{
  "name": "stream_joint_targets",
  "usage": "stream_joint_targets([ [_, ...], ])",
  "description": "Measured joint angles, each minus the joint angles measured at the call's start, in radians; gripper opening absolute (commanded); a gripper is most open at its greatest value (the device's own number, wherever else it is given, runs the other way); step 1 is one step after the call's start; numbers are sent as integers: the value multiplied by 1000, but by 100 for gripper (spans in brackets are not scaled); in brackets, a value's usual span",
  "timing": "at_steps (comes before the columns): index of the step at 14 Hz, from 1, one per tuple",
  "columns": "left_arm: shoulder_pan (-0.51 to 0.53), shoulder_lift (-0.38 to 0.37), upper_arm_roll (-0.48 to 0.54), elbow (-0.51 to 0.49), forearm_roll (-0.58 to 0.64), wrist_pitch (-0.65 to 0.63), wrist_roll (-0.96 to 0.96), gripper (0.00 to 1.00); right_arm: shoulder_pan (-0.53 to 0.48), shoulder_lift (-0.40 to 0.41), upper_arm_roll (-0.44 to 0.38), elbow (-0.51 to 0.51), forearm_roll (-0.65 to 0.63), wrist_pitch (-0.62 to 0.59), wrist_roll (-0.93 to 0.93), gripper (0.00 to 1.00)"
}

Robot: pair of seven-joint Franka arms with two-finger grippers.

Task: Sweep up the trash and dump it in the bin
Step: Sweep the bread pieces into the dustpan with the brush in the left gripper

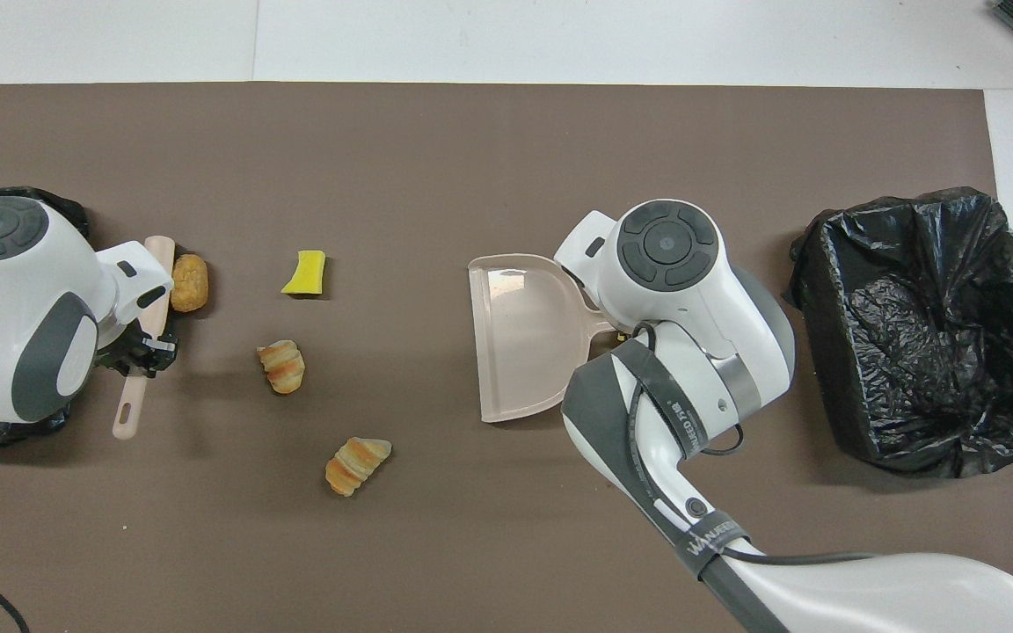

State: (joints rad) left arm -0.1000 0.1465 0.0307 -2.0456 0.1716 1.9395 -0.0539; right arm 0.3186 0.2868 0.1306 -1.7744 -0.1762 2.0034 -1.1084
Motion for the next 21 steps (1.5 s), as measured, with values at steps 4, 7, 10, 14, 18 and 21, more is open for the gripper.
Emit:
stream_joint_targets([
  [4,-133,-29,-5,-39,-88,1,2,0,24,2,0,-16,0,21,45,0],
  [7,-210,-46,-7,-57,-98,-16,-2,0,52,17,0,-36,0,62,93,0],
  [10,-241,-69,-6,-51,-100,-74,-49,0,60,34,0,-46,0,90,114,0],
  [14,-288,-138,-5,-55,-104,-221,-263,0,60,38,0,-48,0,92,117,0],
  [18,-344,-182,-7,-124,-119,-240,-727,0,60,38,0,-48,0,93,117,0],
  [21,-351,-211,-7,-194,-183,-171,-984,0,60,38,0,-49,0,93,118,0],
])
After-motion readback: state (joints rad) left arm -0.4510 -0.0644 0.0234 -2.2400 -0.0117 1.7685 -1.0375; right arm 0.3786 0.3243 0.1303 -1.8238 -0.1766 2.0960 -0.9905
